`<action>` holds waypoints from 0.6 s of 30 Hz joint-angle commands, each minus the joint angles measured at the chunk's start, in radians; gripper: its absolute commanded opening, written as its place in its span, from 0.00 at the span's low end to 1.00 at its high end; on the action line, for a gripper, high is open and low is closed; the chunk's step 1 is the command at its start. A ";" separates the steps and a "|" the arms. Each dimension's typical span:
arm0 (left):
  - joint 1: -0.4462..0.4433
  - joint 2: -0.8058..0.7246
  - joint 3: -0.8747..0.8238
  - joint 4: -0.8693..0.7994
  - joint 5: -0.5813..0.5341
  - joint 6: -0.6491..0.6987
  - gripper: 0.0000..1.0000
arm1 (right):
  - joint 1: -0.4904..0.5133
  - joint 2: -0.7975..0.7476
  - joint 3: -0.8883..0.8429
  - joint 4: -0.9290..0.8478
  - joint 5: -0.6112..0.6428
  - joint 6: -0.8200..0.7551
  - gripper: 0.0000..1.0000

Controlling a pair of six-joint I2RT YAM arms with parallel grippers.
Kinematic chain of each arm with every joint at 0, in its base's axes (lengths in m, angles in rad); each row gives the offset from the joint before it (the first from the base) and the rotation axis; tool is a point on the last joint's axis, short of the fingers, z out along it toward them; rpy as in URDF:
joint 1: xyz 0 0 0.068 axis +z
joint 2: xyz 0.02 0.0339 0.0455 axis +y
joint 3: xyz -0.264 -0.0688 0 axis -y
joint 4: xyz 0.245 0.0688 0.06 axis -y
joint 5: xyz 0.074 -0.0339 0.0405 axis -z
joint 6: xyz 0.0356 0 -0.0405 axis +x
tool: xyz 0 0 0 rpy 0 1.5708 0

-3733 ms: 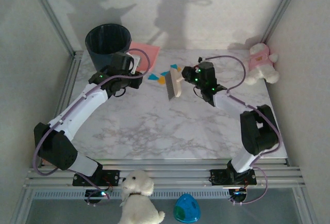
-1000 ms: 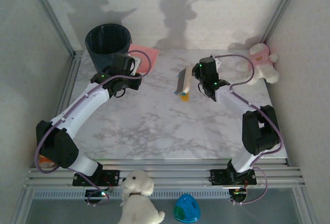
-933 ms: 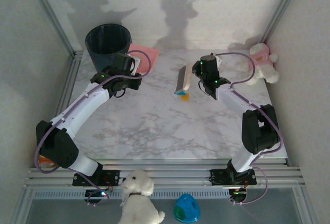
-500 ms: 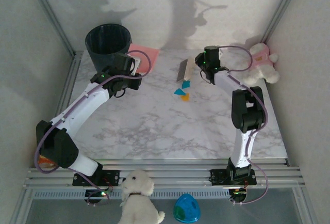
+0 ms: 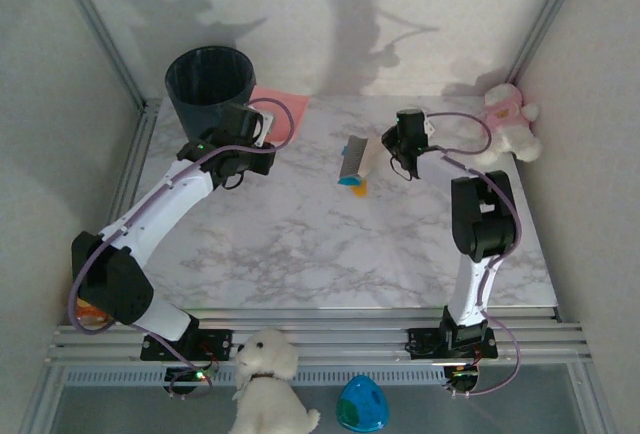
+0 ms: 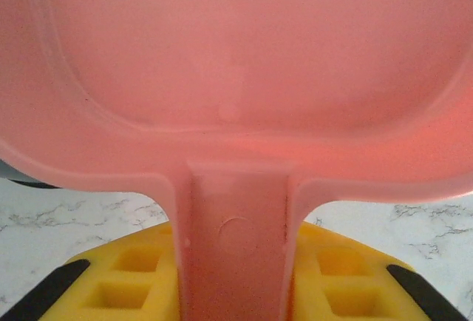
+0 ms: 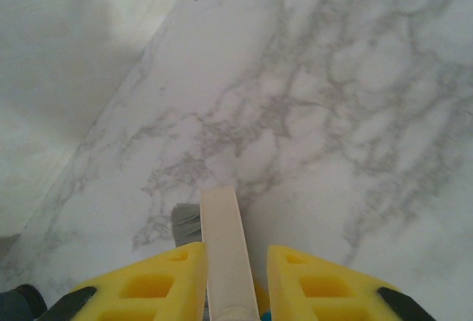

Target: Sweep away the paper scraps from the table

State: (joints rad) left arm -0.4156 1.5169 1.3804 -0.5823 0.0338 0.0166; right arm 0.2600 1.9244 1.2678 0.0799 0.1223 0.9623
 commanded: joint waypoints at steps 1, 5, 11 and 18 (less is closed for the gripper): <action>0.001 0.007 0.019 -0.021 0.015 0.014 0.00 | 0.011 -0.085 -0.080 -0.017 0.062 0.004 0.00; -0.001 0.015 0.022 -0.027 0.018 0.012 0.00 | 0.036 -0.163 -0.168 -0.017 0.099 0.002 0.00; -0.007 0.024 0.025 -0.033 0.021 0.014 0.00 | 0.080 -0.256 -0.258 -0.013 0.118 -0.003 0.00; -0.017 0.038 0.027 -0.045 0.023 0.019 0.00 | 0.113 -0.340 -0.274 -0.037 0.108 -0.049 0.00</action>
State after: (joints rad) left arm -0.4194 1.5414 1.3804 -0.6014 0.0517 0.0208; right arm 0.3603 1.6337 1.0039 0.0723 0.2096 0.9535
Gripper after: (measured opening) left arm 0.267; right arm 0.259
